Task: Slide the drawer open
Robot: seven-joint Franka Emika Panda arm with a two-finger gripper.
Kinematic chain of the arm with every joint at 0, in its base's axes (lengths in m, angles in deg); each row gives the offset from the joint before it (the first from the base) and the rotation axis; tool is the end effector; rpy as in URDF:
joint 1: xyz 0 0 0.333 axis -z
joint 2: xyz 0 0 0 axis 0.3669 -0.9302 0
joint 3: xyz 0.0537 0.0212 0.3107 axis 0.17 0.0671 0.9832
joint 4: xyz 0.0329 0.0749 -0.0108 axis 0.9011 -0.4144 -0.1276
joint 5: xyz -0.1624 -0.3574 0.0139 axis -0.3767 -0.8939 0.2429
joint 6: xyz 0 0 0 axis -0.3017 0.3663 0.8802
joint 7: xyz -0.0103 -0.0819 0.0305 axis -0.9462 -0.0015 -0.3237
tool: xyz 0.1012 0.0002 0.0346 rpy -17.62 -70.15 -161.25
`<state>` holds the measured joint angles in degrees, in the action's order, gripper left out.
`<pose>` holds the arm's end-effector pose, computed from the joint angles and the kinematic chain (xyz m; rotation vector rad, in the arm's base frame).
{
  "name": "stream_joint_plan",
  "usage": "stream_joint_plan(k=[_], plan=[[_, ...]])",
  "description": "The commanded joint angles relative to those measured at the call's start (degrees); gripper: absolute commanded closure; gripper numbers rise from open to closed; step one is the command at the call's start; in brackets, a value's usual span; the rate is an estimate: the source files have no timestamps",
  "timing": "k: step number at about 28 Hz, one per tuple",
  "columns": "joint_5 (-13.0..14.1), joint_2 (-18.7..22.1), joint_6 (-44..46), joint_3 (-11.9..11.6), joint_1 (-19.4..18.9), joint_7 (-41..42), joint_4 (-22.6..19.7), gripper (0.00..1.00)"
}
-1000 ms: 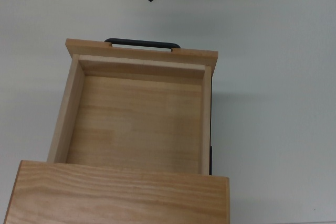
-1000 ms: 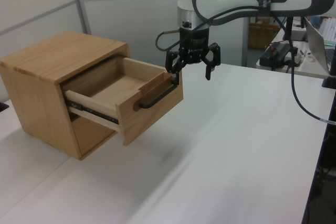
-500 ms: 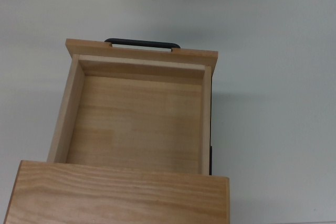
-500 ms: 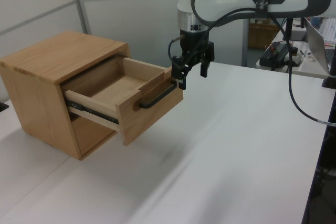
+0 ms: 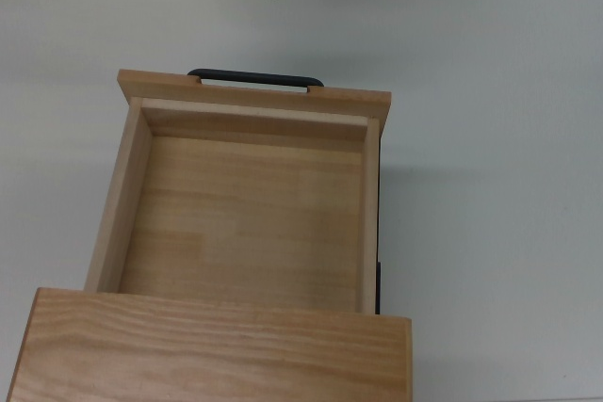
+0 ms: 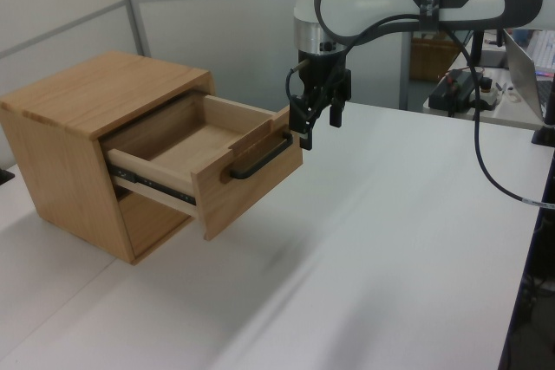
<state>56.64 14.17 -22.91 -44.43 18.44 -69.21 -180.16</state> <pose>0.5441 0.0261 0.6140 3.1273 -0.1082 0.0998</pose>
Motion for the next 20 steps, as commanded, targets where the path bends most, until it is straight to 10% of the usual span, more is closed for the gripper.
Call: stream_joint_plan(k=[1,20], plan=[[-0.5,-0.2,2.8,-0.1,0.0,2.7,0.3,0.0],[-0.2,-2.8,2.7,0.3,0.0,2.9,1.4,0.0]])
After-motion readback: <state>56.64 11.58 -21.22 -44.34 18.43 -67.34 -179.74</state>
